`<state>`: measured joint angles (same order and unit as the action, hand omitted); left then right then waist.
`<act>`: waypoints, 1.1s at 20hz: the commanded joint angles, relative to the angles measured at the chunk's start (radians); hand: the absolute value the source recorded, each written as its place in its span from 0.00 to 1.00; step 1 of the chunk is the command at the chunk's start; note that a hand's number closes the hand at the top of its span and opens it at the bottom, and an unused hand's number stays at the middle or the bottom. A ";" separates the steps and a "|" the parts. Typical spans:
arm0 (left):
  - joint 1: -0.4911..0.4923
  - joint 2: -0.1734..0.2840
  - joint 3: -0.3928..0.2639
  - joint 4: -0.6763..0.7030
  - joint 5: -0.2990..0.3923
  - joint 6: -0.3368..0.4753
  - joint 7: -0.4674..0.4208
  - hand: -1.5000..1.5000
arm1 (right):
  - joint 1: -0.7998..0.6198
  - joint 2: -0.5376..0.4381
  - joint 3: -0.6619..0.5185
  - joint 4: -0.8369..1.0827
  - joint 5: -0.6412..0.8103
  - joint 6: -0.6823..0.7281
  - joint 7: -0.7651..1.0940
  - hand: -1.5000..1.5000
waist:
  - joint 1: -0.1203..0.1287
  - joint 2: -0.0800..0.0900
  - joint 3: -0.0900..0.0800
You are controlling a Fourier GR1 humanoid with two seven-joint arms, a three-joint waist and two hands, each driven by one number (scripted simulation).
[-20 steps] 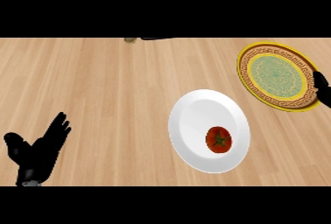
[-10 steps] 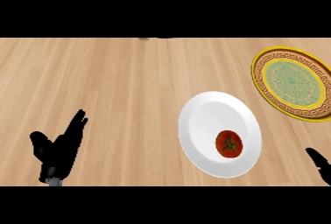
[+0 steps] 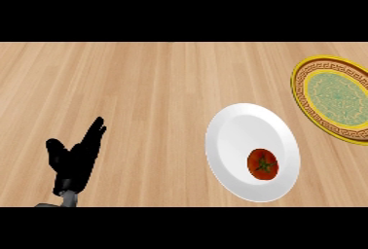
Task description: Pick the tomato from the plate and place it in the plate
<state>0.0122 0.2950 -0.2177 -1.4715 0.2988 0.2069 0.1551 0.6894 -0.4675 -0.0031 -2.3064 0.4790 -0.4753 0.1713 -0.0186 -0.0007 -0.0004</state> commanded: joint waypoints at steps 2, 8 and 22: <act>-0.034 -0.043 -0.032 0.069 -0.014 -0.005 0.024 0.50 | 0.028 -0.002 0.086 -0.128 0.229 0.097 0.285 0.00 | 0.017 0.009 -0.004; -0.040 -0.064 -0.039 0.062 -0.041 0.008 0.025 0.50 | -0.172 0.064 0.283 -0.003 0.444 0.133 0.468 0.00 | 0.031 0.006 -0.002; 0.033 -0.076 0.001 0.028 -0.051 -0.040 0.014 0.50 | -0.508 0.327 0.485 0.248 0.682 0.328 0.730 0.00 | 0.024 0.001 0.000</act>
<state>-0.0047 0.2313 -0.2119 -1.4450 0.2402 0.1852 0.1524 0.2558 -0.2119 0.4288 -2.1194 1.0881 -0.1772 0.8475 0.0063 -0.0049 0.0055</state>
